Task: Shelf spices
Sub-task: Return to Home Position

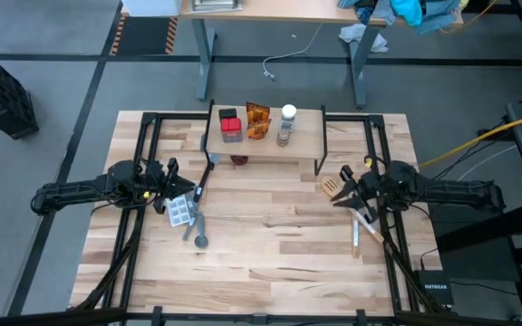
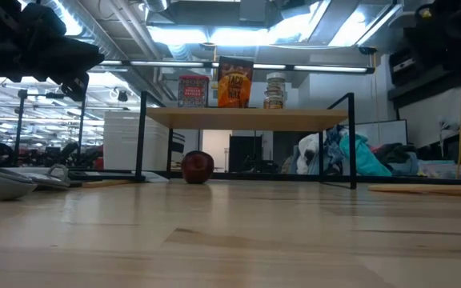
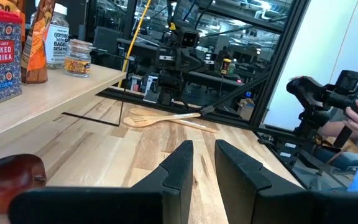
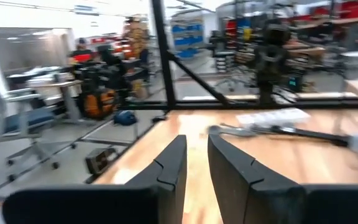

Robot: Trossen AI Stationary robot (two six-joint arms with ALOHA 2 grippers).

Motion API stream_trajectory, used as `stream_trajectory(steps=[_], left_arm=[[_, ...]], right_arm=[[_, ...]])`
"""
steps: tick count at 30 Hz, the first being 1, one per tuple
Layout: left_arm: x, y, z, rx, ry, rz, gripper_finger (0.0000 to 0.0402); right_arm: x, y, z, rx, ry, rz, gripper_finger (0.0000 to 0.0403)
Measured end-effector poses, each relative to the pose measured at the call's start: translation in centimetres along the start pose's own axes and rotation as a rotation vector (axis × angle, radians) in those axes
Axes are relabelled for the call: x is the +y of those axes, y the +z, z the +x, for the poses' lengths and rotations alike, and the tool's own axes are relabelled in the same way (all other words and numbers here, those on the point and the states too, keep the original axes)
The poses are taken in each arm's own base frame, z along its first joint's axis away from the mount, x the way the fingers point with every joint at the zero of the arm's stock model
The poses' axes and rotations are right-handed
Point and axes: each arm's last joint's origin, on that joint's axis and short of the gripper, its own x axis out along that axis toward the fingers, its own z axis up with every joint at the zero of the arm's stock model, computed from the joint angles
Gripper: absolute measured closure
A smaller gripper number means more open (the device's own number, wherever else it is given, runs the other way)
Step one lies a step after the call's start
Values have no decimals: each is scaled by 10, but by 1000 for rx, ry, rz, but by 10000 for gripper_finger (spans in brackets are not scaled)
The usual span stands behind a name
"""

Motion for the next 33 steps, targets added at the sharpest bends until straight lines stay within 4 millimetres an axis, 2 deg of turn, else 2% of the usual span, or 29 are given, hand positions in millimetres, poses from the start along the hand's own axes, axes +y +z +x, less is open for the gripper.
stream_trajectory(steps=[7, 14, 26, 33], left_arm=[[0, 0, 0, 0, 0, 1, 341], [0, 0, 0, 0, 0, 1, 341], [0, 0, 0, 0, 0, 1, 341], [0, 0, 0, 0, 0, 1, 341]], right_arm=[[-5, -4, -2, 16, -194, 20, 331], [2, -9, -10, 36, -305, 29, 331], [6, -13, -16, 56, -336, -19, 331], [3, -18, -18, 114, -425, -6, 331]])
